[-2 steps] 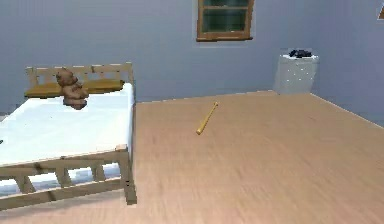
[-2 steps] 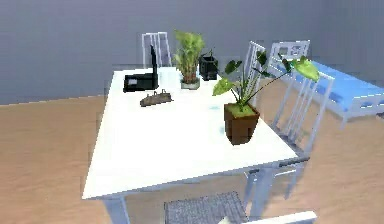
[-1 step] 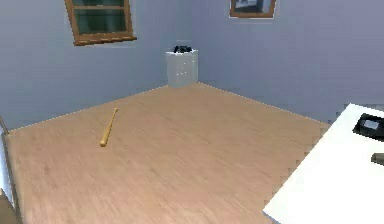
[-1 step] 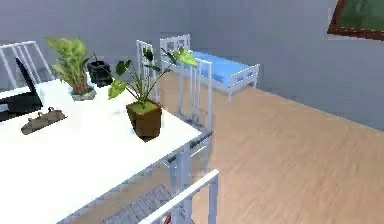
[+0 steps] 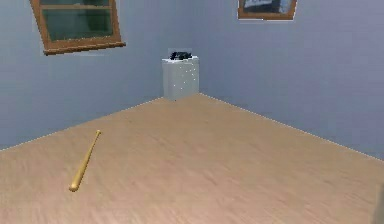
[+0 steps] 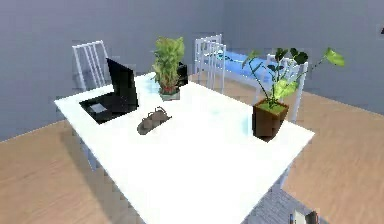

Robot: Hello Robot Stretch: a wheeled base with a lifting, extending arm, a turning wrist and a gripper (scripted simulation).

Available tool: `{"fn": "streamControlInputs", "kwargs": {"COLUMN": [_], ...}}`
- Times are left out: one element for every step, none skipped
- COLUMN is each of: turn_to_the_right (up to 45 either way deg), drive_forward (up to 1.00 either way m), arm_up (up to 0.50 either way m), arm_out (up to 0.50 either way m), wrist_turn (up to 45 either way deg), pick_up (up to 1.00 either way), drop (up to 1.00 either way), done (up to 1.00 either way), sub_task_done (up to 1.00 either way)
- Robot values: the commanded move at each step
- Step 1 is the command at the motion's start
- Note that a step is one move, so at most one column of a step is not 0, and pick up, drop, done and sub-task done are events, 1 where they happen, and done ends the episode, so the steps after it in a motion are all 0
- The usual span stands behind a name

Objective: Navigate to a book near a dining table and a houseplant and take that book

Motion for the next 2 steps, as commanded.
{"fn": "streamControlInputs", "kwargs": {"turn_to_the_right": [33.0,0.0], "drive_forward": [0.00,0.15], "arm_up": [0.00,0.00], "arm_out": [0.00,0.00], "wrist_turn": [0.0,0.0], "pick_up": [0.00,0.00], "drop": [0.00,0.00], "done": [0.00,0.00], "sub_task_done": [0.00,0.00]}}
